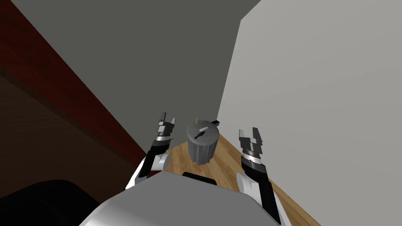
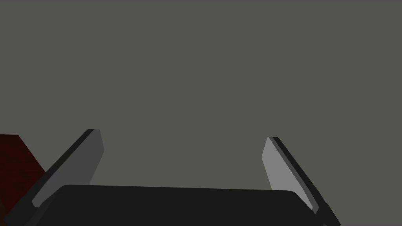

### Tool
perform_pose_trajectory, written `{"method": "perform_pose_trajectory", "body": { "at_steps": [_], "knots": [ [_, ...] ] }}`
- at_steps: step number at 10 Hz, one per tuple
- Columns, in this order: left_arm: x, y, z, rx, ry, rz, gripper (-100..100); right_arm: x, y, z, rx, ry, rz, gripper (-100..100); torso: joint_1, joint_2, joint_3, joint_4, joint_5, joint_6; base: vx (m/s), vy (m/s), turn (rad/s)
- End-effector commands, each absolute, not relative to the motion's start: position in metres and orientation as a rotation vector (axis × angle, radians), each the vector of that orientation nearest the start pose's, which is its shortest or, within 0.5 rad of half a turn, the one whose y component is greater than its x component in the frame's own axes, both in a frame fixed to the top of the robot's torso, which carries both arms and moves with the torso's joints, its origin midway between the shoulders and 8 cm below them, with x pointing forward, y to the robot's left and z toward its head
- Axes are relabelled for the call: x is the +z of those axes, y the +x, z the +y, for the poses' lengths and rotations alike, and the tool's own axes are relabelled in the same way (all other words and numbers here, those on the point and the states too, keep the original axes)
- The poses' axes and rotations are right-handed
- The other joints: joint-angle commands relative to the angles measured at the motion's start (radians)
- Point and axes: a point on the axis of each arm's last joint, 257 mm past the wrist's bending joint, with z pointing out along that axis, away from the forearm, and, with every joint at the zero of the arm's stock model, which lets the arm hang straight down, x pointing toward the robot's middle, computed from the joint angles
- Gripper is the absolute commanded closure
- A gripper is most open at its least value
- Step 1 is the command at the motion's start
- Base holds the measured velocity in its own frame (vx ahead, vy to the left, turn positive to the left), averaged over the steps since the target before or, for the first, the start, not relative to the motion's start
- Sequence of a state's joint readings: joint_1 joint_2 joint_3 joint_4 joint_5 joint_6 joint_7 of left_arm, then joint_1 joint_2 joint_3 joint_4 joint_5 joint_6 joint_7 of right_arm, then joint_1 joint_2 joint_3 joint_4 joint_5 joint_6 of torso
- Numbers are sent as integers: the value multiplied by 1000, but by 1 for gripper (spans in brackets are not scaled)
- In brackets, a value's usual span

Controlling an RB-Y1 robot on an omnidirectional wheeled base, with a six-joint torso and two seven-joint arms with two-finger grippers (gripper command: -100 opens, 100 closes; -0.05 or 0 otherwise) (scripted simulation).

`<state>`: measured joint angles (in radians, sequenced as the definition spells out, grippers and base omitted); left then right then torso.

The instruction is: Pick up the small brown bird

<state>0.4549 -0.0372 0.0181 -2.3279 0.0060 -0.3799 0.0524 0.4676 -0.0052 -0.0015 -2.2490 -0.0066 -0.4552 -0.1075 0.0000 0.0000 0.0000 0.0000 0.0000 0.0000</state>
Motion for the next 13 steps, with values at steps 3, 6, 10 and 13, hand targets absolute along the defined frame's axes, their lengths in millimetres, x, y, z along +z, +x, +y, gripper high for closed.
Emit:
{"method": "perform_pose_trajectory", "body": {
  "at_steps": [3,6,10,13],
  "knots": [
    [16,366,285,-1365,-748,677,-100,13,360,-279,1405,739,611,0,-2,2,1,0,0,0,-27,-38,-132],
    [-14,377,290,-1382,-804,771,-100,13,360,-279,1405,739,611,0,-3,2,1,1,-1,0,-30,-58,-168],
    [-71,391,308,-1397,-948,905,-100,13,360,-279,1405,739,611,0,-5,3,1,1,-1,1,-26,-74,-268],
    [-122,395,331,-1386,-1104,996,-100,13,360,-279,1405,739,611,0,-5,0,0,0,-1,0,14,-87,-298]
  ]
}}
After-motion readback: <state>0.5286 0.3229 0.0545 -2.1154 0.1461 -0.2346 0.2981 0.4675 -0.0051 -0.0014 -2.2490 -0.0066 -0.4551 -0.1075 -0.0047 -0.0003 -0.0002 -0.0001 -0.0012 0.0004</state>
